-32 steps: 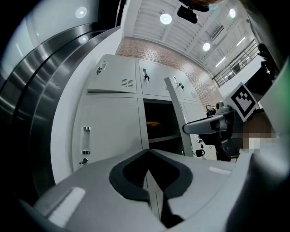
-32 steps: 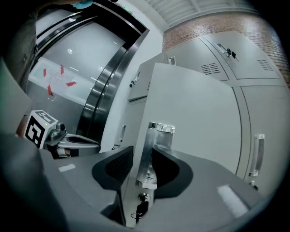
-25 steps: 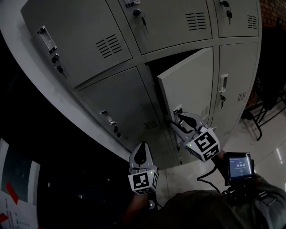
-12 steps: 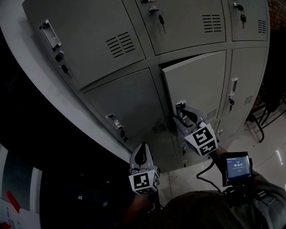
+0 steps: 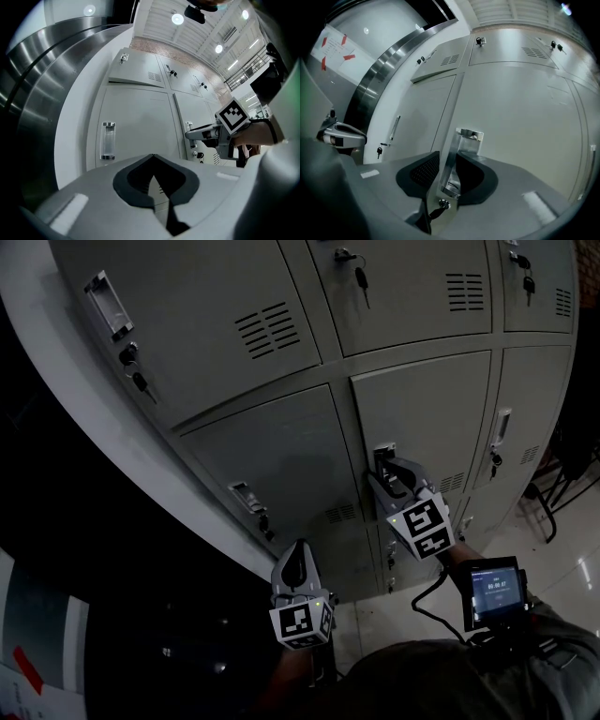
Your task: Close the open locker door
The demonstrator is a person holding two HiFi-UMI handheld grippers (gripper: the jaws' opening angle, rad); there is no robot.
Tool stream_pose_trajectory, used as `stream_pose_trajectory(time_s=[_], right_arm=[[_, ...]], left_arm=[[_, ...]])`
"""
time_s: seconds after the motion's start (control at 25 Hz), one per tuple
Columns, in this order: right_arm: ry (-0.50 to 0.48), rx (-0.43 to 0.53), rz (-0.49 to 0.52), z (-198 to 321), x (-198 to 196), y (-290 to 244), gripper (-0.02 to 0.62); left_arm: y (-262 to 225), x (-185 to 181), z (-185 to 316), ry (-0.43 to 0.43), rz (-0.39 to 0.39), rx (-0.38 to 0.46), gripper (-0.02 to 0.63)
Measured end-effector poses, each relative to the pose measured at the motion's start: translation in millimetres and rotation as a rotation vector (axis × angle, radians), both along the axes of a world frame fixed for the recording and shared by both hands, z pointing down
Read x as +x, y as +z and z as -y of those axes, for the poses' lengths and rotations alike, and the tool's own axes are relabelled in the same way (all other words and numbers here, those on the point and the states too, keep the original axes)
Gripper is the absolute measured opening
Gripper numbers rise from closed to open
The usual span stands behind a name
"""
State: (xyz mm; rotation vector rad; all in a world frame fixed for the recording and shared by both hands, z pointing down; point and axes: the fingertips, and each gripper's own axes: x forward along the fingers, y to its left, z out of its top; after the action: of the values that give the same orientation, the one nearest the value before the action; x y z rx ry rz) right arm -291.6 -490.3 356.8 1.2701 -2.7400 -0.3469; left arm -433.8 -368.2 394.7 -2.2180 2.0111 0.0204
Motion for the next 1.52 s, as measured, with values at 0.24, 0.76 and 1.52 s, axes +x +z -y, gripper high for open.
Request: stream_pose_trajectory(time_s=[0.24, 0.76, 1.52], right_arm=[[0.019, 0.005, -0.011, 9.1, -1.8, 0.3, 0.114], [0.023, 0.015, -0.020, 8.5, -2.1, 0.7, 0.117], [0.042, 0.019, -0.015, 5.8, 2.1, 0.3, 0.143]], left_arm=[[-2.5, -4.9, 2.8, -0.009, -0.009, -0.006, 0.002], [8.5, -7.5, 7.6, 0.005, 0.001, -0.019, 0.002], [3.0, -9.6, -5.0, -0.015, -0.004, -0.018, 0.002]])
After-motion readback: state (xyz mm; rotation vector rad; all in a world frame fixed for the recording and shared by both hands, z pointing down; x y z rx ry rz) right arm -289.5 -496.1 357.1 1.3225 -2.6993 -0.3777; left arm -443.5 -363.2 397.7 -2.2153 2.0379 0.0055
